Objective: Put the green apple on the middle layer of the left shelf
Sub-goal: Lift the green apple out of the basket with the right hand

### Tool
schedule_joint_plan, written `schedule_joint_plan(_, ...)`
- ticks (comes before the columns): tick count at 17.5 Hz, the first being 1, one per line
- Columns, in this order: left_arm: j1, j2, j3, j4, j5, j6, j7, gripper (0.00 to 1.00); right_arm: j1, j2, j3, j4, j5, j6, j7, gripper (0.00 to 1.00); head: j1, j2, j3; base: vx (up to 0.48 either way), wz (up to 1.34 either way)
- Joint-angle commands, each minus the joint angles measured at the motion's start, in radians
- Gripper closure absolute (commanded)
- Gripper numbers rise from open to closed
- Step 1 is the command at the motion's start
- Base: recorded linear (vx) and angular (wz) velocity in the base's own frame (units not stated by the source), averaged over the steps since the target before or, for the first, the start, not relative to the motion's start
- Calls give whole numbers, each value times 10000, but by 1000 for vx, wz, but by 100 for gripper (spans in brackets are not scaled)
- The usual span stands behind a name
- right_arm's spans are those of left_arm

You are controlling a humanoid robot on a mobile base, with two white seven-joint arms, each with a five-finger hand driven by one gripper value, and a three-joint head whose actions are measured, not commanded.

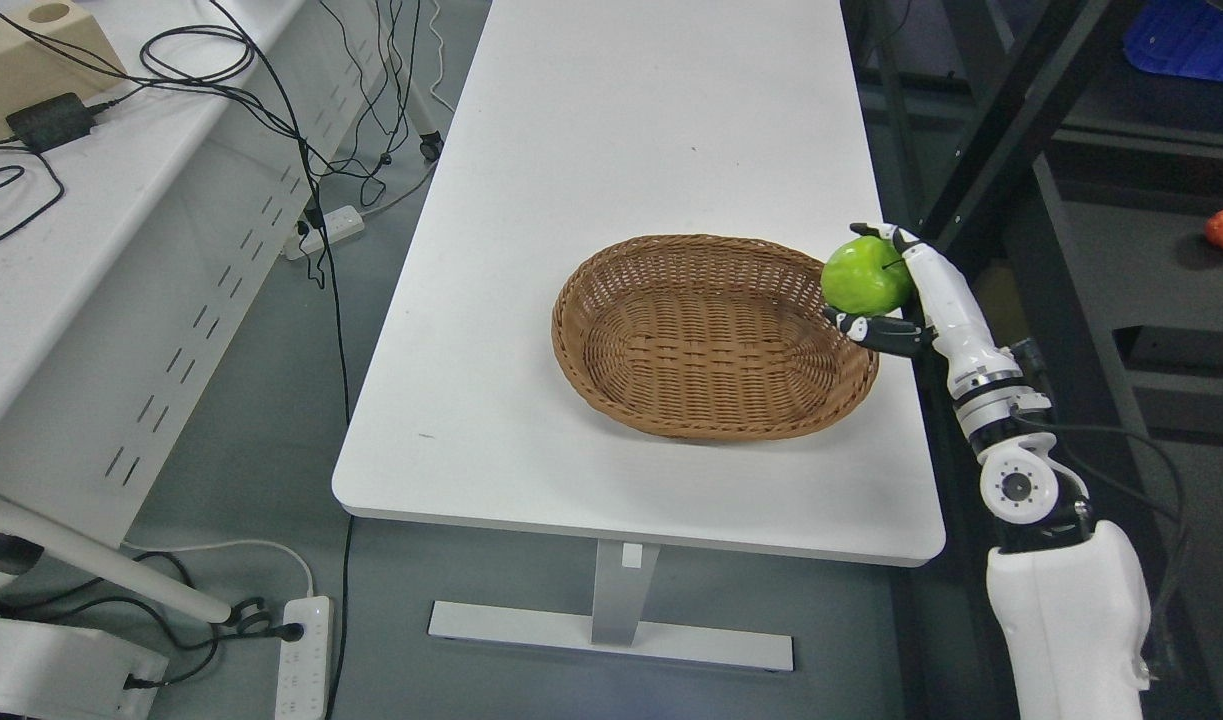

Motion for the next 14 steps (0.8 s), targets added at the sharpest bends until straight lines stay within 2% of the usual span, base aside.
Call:
schedule_joint_plan(1, 0, 175, 0, -1, 0, -3, 4, 0, 1218, 864, -2281, -1587, -796, -454, -935, 100, 0, 0, 0, 0, 0)
schedule_joint_plan(4, 0, 175, 0, -1, 0, -3, 4, 0, 2399, 1858, -2618, -2293, -796, -732, -967, 100, 0, 0, 0, 0, 0)
schedule_joint_plan(8, 0, 175, 0, -1, 0, -3, 4, 0, 3428, 1858, -2650, -2556, -811, -1560, -1439, 100, 0, 0, 0, 0, 0)
schedule_joint_plan(14, 0, 175, 0, -1, 0, -3, 4, 0, 3660, 1858, -2650, -2602, -811, -1622, -1688, 100, 0, 0, 0, -31, 5)
